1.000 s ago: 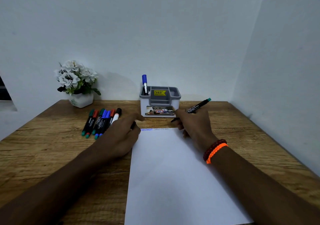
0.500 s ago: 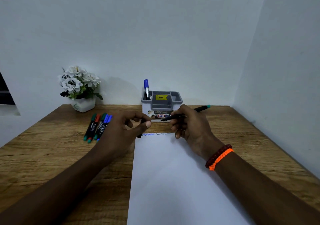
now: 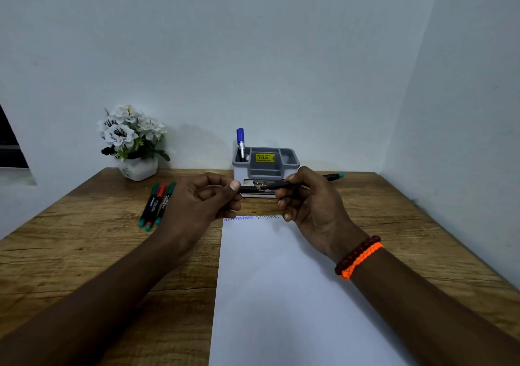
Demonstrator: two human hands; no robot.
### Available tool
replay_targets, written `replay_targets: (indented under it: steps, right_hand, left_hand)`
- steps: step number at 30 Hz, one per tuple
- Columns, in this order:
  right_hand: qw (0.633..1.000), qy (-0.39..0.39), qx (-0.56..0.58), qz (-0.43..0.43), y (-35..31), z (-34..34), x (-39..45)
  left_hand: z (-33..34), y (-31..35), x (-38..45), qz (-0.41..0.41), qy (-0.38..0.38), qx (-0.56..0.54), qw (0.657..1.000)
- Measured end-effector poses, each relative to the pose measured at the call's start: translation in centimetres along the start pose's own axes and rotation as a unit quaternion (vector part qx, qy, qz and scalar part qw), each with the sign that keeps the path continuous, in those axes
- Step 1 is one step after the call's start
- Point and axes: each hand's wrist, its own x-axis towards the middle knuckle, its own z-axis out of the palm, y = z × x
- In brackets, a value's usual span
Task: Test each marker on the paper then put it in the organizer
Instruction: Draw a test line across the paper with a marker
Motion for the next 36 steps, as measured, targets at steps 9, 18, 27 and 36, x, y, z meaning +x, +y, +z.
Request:
replay_targets:
  steps: [9,18,27,36]
  right_hand:
    - [0.999,-0.032,-0.009,-0.002,0.0,0.2,-0.3]
    - [0.995,-0.083,-0.048,-0.006,0.6,0.0,-0.1]
    - [0.996,-0.075,-0.040,0.025,1.2,-0.1,-0.4]
    - [0.996,-0.088,-0.025,0.014,0.7,0.5,-0.2]
  left_hand:
    - [0.2,0.0,-0.3,0.008,-0.013,-0.007,1.000]
    - [0.3,0.0,-0.4,0.049,-0.022,0.047,0.997]
    - [0.0,0.1,-0.3,0.045,-0.031,0.032,0.998]
    - [-0.7,0.7,0.3,0.053,-0.051,0.037,0.997]
